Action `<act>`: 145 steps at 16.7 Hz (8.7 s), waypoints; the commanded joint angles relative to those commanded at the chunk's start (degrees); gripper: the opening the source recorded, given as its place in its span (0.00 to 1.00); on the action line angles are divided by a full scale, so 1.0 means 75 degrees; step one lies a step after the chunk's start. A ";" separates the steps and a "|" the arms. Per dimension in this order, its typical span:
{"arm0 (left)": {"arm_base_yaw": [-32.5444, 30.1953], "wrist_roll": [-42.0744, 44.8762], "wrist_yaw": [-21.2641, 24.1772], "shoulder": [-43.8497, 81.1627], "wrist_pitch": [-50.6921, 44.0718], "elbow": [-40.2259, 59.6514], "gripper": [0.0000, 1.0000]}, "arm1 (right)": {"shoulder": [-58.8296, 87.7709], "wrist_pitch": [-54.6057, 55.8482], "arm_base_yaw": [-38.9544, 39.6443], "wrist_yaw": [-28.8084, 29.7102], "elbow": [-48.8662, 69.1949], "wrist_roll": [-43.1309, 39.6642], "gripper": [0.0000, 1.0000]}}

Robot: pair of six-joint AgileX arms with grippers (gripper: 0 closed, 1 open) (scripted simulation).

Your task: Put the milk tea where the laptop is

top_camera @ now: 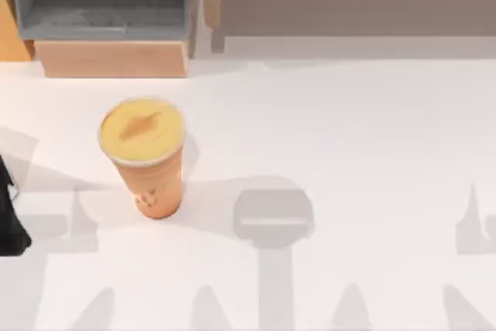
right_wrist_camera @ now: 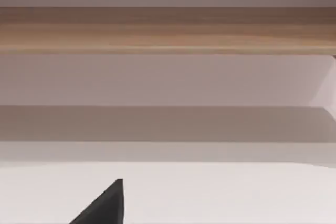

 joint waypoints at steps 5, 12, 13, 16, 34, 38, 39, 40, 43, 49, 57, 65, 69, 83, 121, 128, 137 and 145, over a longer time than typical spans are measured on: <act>-0.0441 -0.0034 -0.0424 0.0489 0.0378 0.0075 1.00 | 0.0000 0.0000 0.0000 0.0000 0.0000 0.0000 1.00; -0.3811 -0.0374 -0.3608 0.4244 0.2716 0.0414 1.00 | 0.0000 0.0000 0.0000 0.0000 0.0000 0.0000 1.00; -0.4399 -0.0466 -0.4136 0.5014 0.3129 0.0462 1.00 | 0.0000 0.0000 0.0000 0.0000 0.0000 0.0000 1.00; -0.5831 -0.0817 -0.5431 0.7117 0.4404 0.0597 1.00 | 0.0000 0.0000 0.0000 0.0000 0.0000 0.0000 1.00; -0.7917 -0.2217 -0.7407 1.1542 0.7998 0.0911 1.00 | 0.0000 0.0000 0.0000 0.0000 0.0000 0.0000 1.00; -0.7268 -0.1847 -0.6764 1.2372 0.8678 0.1383 1.00 | 0.0000 0.0000 0.0000 0.0000 0.0000 0.0000 1.00; -0.7012 -0.1729 -0.6515 1.2678 0.8909 0.1545 1.00 | 0.0000 0.0000 0.0000 0.0000 0.0000 0.0000 1.00; -0.6733 -0.1613 -0.6243 1.2993 0.9138 0.1711 1.00 | 0.0000 0.0000 0.0000 0.0000 0.0000 0.0000 1.00; -0.5936 -0.1325 -0.5464 1.3831 0.9712 0.2136 1.00 | 0.0000 0.0000 0.0000 0.0000 0.0000 0.0000 1.00; -0.5725 -0.1243 -0.5253 1.4043 0.9881 0.2261 0.92 | 0.0000 0.0000 0.0000 0.0000 0.0000 0.0000 1.00; -0.5725 -0.1243 -0.5253 1.4043 0.9881 0.2261 0.32 | 0.0000 0.0000 0.0000 0.0000 0.0000 0.0000 1.00; -0.5725 -0.1243 -0.5253 1.4043 0.9881 0.2261 0.00 | 0.0000 0.0000 0.0000 0.0000 0.0000 0.0000 1.00; -0.5725 -0.1243 -0.5253 1.4043 0.9881 0.2261 0.00 | 0.0000 0.0000 0.0000 0.0000 0.0000 0.0000 1.00; -0.5613 -0.1194 -0.5187 1.3178 0.9469 0.2473 0.00 | 0.0000 0.0000 0.0000 0.0000 0.0000 0.0000 1.00; -0.2037 -0.0316 -0.1709 0.8067 0.6365 0.0299 0.00 | 0.0000 0.0000 0.0000 0.0000 0.0000 0.0000 1.00; -0.2017 -0.0363 -0.1679 0.9263 0.8111 0.0230 0.00 | 0.0000 0.0000 0.0000 0.0000 0.0000 0.0000 1.00; -0.2023 -0.0291 -0.1690 1.0571 0.9519 -0.0165 0.00 | 0.0000 0.0000 0.0000 0.0000 0.0000 0.0000 1.00; -0.2024 -0.0281 -0.1689 1.0716 0.9479 -0.0289 0.15 | 0.0000 0.0000 0.0000 0.0000 0.0000 0.0000 1.00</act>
